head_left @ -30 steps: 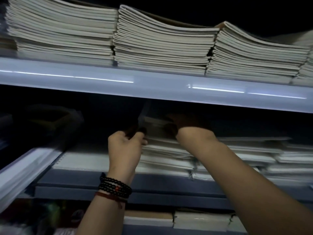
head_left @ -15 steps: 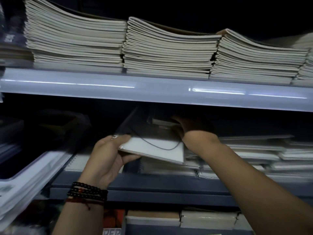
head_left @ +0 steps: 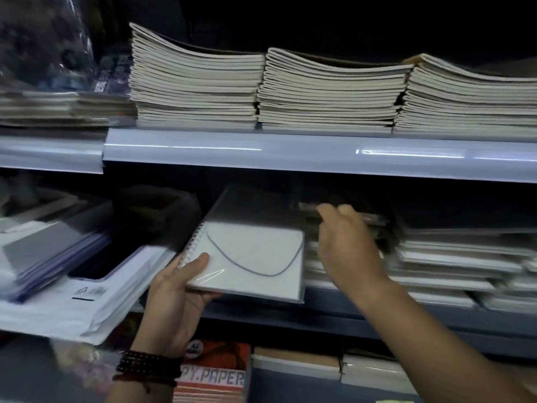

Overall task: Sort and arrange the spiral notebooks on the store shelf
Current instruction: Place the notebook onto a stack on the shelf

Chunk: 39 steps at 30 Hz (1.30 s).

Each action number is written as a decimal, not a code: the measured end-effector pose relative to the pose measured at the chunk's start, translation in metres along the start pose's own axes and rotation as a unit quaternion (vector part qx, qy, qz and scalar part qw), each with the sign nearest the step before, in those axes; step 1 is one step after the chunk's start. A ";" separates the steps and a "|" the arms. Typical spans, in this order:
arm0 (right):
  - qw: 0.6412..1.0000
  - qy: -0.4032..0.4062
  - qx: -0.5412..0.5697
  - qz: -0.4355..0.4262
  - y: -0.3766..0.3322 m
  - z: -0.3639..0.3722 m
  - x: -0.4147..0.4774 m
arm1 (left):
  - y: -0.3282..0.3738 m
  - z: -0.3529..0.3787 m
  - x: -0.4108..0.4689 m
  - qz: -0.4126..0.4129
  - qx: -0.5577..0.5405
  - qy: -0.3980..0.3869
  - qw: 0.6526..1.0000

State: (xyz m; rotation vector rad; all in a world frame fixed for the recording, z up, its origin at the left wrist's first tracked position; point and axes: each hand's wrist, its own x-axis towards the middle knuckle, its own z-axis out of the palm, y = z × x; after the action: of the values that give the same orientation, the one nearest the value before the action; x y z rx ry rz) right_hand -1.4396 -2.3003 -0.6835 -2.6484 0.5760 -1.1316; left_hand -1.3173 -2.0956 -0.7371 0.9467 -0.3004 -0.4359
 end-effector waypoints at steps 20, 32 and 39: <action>0.793 -0.171 0.493 0.314 -0.045 0.051 -0.027 | 0.023 -0.060 0.000 0.036 0.182 0.072 0.980; 0.869 -0.092 0.456 0.169 -0.047 0.060 -0.030 | 0.026 -0.070 -0.006 0.172 0.225 0.121 0.951; 0.848 -0.049 0.512 0.128 -0.053 0.059 -0.031 | 0.031 -0.068 -0.009 0.146 0.087 0.097 0.981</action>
State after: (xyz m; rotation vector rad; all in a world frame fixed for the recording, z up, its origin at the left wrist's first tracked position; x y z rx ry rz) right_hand -1.4017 -2.2378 -0.7263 -1.6241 0.1821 -0.8513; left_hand -1.2881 -2.0268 -0.7496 1.0884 -0.2972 -0.0455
